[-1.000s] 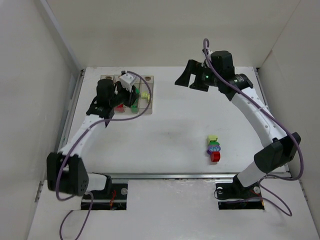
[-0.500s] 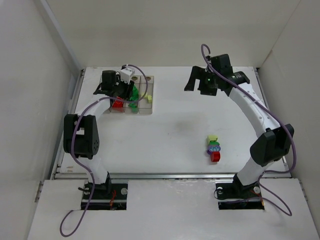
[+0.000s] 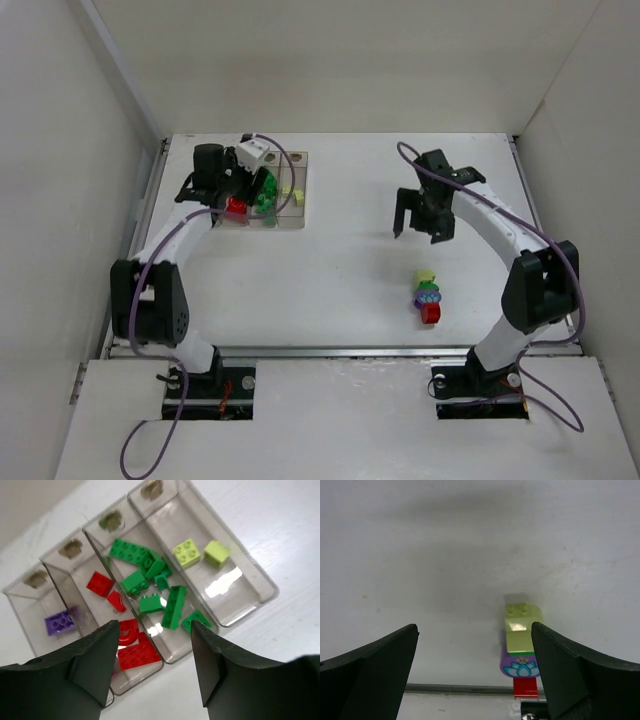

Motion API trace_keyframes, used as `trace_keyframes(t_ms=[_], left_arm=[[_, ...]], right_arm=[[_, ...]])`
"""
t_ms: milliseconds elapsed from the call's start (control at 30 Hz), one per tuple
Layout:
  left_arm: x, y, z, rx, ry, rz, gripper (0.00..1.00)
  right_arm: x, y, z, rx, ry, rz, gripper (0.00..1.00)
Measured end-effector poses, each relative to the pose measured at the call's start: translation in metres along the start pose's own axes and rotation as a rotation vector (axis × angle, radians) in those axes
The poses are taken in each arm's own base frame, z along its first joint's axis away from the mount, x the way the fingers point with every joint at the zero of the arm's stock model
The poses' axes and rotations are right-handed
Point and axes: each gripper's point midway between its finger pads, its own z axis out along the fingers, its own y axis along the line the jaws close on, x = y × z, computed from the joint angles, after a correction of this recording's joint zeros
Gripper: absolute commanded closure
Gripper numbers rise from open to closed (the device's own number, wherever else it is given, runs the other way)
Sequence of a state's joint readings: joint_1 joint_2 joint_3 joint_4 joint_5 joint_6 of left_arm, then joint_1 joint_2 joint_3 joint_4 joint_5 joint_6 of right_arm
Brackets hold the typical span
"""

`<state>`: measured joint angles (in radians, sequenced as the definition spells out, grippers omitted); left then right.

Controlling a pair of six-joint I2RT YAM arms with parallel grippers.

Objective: Sort the legos into containers by color

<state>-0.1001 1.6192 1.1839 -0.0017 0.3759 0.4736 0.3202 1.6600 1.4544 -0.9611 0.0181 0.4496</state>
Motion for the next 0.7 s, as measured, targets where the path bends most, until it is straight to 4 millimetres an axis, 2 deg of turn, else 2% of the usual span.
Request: trace_keyframes(t_ms=[133, 200, 267, 333, 567, 700], left_arm=[[-0.043, -0.031, -0.045, 0.015, -0.118, 0.123, 0.44], [-0.064, -0.048, -0.059, 0.041, -0.178, 0.162, 0.44], [-0.074, -0.066, -0.067, 0.074, -0.212, 0.175, 0.44], [-0.071, -0.075, -0.068, 0.095, -0.21, 0.171, 0.44], [-0.033, -0.105, -0.067, 0.167, -0.13, 0.129, 0.44], [-0.039, -0.109, -0.076, 0.168, -0.151, 0.126, 0.44]], right_arm=[[0.051, -0.031, 0.019, 0.153, 0.132, -0.008, 0.0], [0.063, -0.038, 0.02, 0.199, 0.161, -0.017, 0.0], [0.067, -0.042, 0.023, 0.223, 0.171, -0.025, 0.0], [0.071, -0.043, 0.029, 0.242, 0.191, -0.037, 0.0], [0.097, -0.065, 0.064, 0.363, 0.32, -0.094, 0.0], [0.098, -0.068, 0.073, 0.368, 0.337, -0.124, 0.06]])
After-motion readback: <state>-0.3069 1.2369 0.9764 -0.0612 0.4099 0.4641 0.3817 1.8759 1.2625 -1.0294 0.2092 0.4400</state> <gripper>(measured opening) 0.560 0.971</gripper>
